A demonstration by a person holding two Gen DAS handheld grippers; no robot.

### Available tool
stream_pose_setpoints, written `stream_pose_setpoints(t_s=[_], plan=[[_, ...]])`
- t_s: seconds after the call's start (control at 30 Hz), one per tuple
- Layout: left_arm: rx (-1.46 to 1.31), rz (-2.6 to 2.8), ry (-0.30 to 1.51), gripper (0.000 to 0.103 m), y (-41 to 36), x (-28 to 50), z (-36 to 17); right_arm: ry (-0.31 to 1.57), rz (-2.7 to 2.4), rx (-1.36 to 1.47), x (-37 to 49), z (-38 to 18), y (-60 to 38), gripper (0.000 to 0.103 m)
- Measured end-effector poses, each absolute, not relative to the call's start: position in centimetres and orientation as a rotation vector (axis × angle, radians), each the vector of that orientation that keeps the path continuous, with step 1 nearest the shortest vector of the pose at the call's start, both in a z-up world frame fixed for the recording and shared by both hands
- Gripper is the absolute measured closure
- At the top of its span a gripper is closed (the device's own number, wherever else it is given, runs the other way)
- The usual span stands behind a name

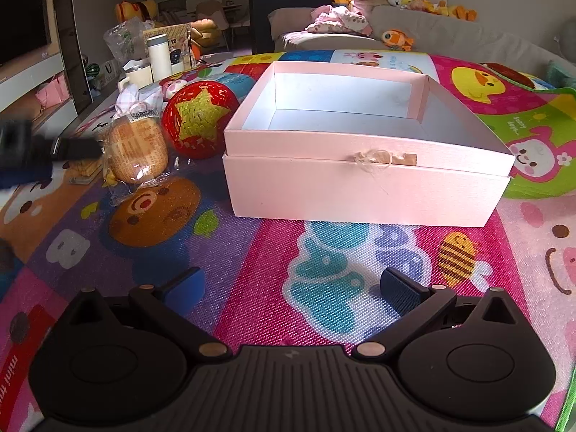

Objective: Organize objects
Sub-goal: 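Grasp the bagged bread roll with left tool while right tool grasps the red knitted ball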

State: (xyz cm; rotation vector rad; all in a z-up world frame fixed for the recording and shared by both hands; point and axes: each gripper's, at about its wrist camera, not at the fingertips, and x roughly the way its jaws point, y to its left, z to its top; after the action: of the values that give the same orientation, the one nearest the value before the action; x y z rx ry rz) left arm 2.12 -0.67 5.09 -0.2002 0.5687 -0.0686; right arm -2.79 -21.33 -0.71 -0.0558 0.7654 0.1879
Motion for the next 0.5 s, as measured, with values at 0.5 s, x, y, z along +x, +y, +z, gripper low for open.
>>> stream_pose_setpoints(t_s=[0.5], plan=[[0.047,-0.064,0.602,0.034,3.4,3.7,2.5,0.632,0.356,-0.007,2.1,3.3,-18.1,0.000]])
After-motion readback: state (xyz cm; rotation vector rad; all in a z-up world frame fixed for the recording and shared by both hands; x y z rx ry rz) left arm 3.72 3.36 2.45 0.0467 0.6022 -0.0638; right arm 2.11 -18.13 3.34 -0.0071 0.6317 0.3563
